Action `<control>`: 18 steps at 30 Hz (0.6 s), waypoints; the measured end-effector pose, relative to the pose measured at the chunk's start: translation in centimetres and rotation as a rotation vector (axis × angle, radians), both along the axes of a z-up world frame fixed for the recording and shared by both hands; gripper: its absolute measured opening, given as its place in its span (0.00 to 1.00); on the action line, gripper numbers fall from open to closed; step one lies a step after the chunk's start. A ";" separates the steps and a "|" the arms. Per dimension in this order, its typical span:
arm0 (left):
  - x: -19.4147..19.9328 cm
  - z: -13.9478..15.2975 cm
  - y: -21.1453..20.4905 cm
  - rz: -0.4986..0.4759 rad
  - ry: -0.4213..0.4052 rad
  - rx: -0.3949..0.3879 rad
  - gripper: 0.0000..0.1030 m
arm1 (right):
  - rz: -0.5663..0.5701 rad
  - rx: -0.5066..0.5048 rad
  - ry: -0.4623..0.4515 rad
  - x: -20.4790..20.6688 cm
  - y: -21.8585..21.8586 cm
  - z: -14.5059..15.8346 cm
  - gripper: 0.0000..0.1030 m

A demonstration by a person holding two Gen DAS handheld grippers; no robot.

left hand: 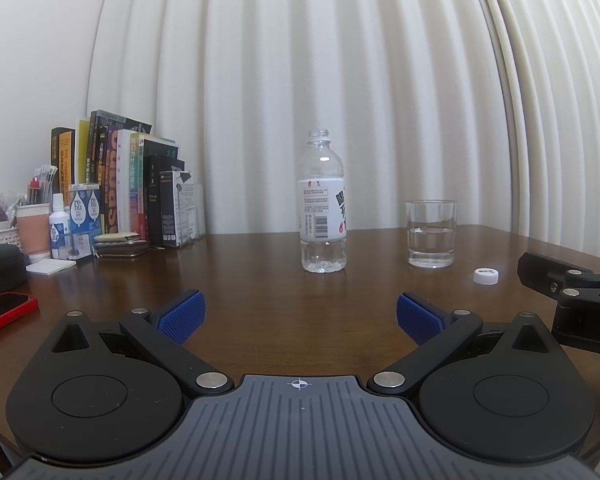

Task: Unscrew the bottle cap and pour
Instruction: 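Move both tools toward the white cap and the water bottle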

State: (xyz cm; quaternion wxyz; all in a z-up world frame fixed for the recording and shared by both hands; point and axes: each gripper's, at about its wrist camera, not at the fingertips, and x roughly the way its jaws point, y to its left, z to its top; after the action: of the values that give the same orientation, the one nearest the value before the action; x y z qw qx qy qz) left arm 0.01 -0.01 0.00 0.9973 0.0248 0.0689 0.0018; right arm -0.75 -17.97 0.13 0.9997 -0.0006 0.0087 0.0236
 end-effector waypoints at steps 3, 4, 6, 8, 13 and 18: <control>0.0 0.0 0.0 0.000 0.001 -0.002 1.00 | 0.001 -0.002 0.000 0.0 0.0 -0.1 1.00; 0.0 0.0 0.0 0.001 0.002 -0.002 1.00 | 0.001 -0.003 -0.001 0.0 0.1 -0.1 1.00; 0.0 0.0 0.0 0.001 0.003 -0.003 1.00 | 0.002 -0.005 -0.001 0.1 0.1 -0.1 1.00; 0.1 0.0 -0.1 0.001 0.004 -0.005 1.00 | 0.002 -0.007 -0.001 0.1 0.1 -0.2 1.00; 0.1 0.1 -0.1 0.002 0.006 -0.007 1.00 | 0.004 -0.010 0.003 0.2 0.0 0.0 1.00; 0.1 0.1 -0.1 0.003 0.008 -0.009 1.00 | 0.004 -0.016 0.009 0.0 0.0 0.1 1.00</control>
State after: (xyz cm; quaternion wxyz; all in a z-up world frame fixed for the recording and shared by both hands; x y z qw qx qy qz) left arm 0.12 -0.12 0.07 0.9971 0.0202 0.0731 0.0028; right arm -0.71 -17.97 0.22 0.9995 -0.0083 0.0133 0.0257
